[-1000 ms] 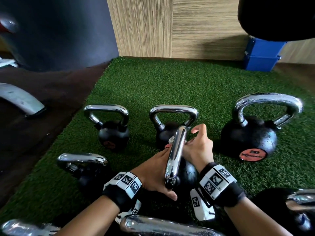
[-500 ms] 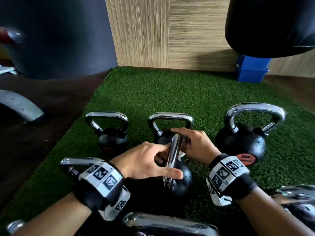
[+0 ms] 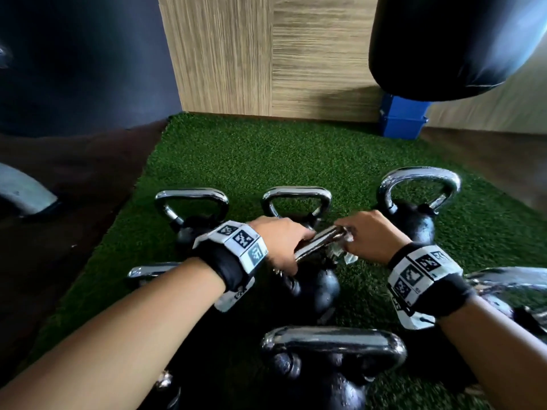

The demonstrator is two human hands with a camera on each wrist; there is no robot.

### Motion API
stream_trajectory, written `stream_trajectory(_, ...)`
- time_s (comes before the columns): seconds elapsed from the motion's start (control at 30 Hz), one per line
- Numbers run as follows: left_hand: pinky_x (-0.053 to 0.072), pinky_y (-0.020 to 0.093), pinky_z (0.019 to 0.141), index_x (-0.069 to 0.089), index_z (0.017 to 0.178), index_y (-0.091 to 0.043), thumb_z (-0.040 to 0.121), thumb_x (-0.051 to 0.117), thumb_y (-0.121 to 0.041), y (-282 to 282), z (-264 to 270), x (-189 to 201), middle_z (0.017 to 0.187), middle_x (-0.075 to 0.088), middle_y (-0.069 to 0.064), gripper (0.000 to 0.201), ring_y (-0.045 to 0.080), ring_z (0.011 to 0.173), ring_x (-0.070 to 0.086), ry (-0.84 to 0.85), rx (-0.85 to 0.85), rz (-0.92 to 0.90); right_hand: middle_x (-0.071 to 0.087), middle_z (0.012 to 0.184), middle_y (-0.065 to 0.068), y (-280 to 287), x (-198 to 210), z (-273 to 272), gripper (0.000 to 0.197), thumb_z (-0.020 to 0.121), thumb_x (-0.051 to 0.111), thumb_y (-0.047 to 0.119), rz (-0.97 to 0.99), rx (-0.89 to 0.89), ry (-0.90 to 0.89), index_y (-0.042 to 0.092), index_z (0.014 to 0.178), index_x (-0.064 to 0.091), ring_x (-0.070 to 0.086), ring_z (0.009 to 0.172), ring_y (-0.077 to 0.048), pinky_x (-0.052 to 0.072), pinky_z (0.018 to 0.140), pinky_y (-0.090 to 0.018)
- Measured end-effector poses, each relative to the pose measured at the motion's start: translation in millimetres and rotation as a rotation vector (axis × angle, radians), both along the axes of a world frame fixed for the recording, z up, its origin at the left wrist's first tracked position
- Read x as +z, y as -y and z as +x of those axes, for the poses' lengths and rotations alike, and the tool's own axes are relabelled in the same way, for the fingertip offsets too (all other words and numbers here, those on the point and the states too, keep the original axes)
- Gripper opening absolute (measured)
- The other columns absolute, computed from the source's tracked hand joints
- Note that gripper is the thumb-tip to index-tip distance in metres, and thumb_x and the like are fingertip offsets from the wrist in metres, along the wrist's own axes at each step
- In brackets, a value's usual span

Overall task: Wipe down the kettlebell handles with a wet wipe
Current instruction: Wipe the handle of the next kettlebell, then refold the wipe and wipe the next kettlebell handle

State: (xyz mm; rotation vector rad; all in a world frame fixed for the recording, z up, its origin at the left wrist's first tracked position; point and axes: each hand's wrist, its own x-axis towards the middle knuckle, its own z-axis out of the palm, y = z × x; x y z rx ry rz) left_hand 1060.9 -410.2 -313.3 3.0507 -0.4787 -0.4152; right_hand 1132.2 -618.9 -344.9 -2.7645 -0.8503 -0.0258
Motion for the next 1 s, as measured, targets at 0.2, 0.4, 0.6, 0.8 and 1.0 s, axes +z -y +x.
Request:
stream_trajectory(0.2, 0.043, 0.033, 0.086, 0.031, 0.151, -0.054, 0.081, 0.077, -0.028, -9, 4, 5, 0.141, 0.06, -0.002, 0.088, 0.027, 0.123, 0.061, 0.047, -0.119, 0.088, 0.075, 0.088, -0.009, 7, 4, -30, 0.031, 0.084, 0.062, 0.019, -0.125, -0.177, 0.029, 0.018, 0.111, 0.076, 0.07, 0.087, -0.026, 0.048, 0.073, -0.023)
stream_trajectory(0.4, 0.05, 0.041, 0.099, 0.028, 0.154, -0.05, 0.091, 0.067, -0.028, -23, -16, -10, 0.142, 0.06, 0.0, 0.078, 0.026, 0.125, 0.061, 0.213, -0.127, 0.011, 0.076, 0.105, -0.002, 2, 37, -64, 0.029, 0.087, 0.069, 0.025, -0.103, -0.309, -0.008, 0.025, 0.115, 0.076, 0.069, 0.1, -0.02, 0.043, 0.081, -0.022)
stream_trajectory(0.6, 0.048, 0.044, 0.106, 0.052, 0.145, -0.03, 0.089, 0.063, -0.01, -41, -53, -9, 0.142, 0.051, 0.007, 0.06, 0.029, 0.13, 0.055, 0.186, 0.111, -0.401, 0.078, 0.085, 0.007, 1, 98, -128, 0.019, 0.082, 0.075, 0.014, 0.055, -0.336, -0.048, 0.029, 0.093, 0.082, 0.059, 0.065, 0.005, 0.039, 0.06, 0.001)
stream_trajectory(0.8, 0.052, 0.029, 0.085, 0.069, 0.109, -0.033, 0.082, 0.047, 0.006, -40, -100, -27, 0.105, 0.063, -0.008, 0.052, 0.019, 0.104, 0.065, 0.118, 0.302, -0.623, 0.079, 0.082, -0.01, 8, 103, -165, 0.025, 0.082, 0.067, -0.007, 0.384, -0.246, -0.252, 0.015, 0.087, 0.08, 0.069, 0.067, -0.029, 0.06, 0.074, -0.05)
stream_trajectory(1.0, 0.049, 0.023, 0.087, 0.058, 0.135, -0.037, 0.081, 0.074, -0.01, -43, -130, -62, 0.13, 0.065, -0.011, 0.062, 0.011, 0.111, 0.062, -0.318, 0.251, -0.201, 0.079, 0.091, -0.009, 35, 82, -167, 0.033, 0.074, 0.081, 0.048, 0.6, -0.043, -0.459, 0.022, 0.094, 0.081, 0.074, 0.082, -0.03, 0.059, 0.085, -0.048)
